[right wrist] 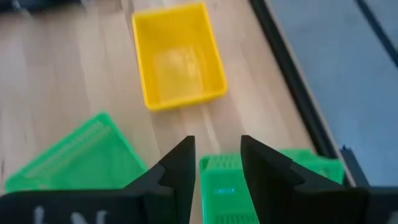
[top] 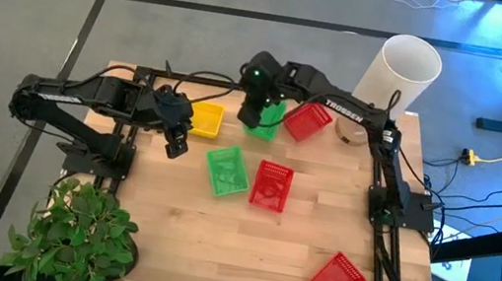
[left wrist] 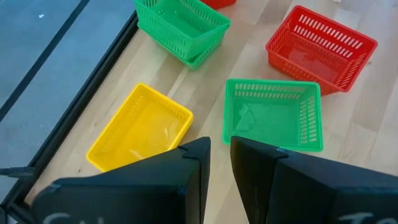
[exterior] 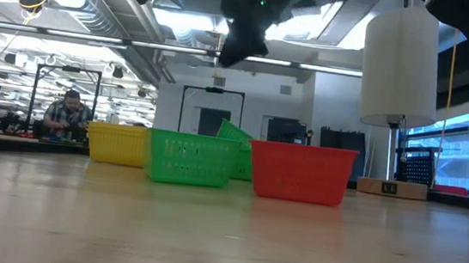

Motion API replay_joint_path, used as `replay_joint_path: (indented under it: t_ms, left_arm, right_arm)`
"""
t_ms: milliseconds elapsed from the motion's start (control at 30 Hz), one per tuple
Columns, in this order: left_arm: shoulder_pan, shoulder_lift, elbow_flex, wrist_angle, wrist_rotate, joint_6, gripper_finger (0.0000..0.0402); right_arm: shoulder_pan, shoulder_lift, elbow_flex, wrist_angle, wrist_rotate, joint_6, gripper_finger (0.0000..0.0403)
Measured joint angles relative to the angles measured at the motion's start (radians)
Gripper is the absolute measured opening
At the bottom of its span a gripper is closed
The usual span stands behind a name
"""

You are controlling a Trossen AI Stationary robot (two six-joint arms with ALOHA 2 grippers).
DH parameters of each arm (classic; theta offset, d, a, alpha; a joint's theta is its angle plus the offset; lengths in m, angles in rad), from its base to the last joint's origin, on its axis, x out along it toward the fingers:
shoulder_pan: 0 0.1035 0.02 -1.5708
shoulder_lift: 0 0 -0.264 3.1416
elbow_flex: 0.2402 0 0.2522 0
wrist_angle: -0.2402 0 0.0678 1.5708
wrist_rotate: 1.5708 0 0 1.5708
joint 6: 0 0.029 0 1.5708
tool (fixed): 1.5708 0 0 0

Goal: Stack baskets by color
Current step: Stack the right green bin on top of the top green bin

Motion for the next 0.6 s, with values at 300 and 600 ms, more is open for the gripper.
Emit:
replay_joint_path:
  t_ms: [300,600]
  left_arm:
    - [0.000,0.000,0.000,0.000,0.000,0.000,0.0055]
    - [0.000,0.000,0.000,0.000,0.000,0.000,0.0055]
  right_arm:
    - [-0.019,0.049,0.011,-0.015,0.004,-0.003,0.0074]
    - [-0.058,0.169,0.010,0.006,0.004,-0.055,0.0003]
